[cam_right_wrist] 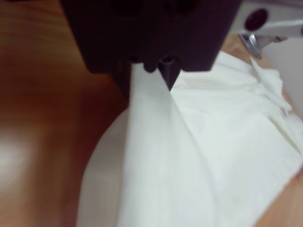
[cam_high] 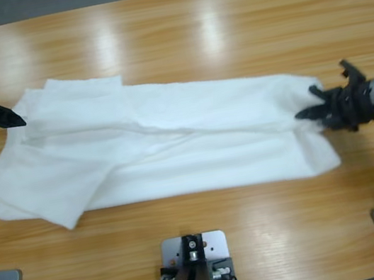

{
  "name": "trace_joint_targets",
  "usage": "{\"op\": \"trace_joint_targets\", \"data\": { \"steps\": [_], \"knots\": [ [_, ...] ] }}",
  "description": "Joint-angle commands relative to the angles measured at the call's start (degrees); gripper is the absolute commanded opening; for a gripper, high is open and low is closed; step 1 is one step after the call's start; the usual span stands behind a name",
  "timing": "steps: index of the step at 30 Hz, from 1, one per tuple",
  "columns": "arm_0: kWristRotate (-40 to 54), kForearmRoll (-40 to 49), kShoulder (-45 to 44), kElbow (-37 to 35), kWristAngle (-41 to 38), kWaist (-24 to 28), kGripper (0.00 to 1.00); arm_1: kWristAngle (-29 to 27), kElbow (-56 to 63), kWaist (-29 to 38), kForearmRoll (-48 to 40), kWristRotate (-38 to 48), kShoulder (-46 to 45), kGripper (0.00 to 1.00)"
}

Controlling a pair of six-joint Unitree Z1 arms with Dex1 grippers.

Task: Fold clothes

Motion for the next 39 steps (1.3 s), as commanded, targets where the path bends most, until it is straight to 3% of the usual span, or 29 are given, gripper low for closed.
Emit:
{"op": "trace_joint_targets", "data": {
  "steps": [1, 11, 17, 25, 34, 39],
  "knots": [
    [0.14, -0.78, 3.55, 1.08, -0.7, 0.33, 0.977, 1.85, -11.93, -10.43, 12.96, -10.18, 2.55, 0.0],
    [0.07, -0.78, 3.64, 1.15, -0.7, 0.33, 0.977, 1.0, -21.21, -26.0, 25.01, -23.75, 7.73, 0.0],
    [0.09, -0.74, 3.49, 1.16, -0.7, 0.42, 0.977, -2.53, -25.54, -32.72, 31.07, -29.61, 9.26, 0.0],
    [0.0, -0.76, 3.32, 1.25, -0.7, 0.42, 0.977, -7.51, -29.77, -33.77, 35.48, -30.49, 10.37, 0.0],
    [0.07, -0.78, 3.28, 1.16, -0.72, 0.42, 0.977, -8.67, -36.56, -33.68, 43.52, -32.17, 7.4, 0.0],
    [0.09, -0.78, 3.28, 1.15, -1.56, 0.42, 0.977, -8.7, -44.5, -30.15, 50.93, -32.26, 5.47, 0.0]
  ]
}}
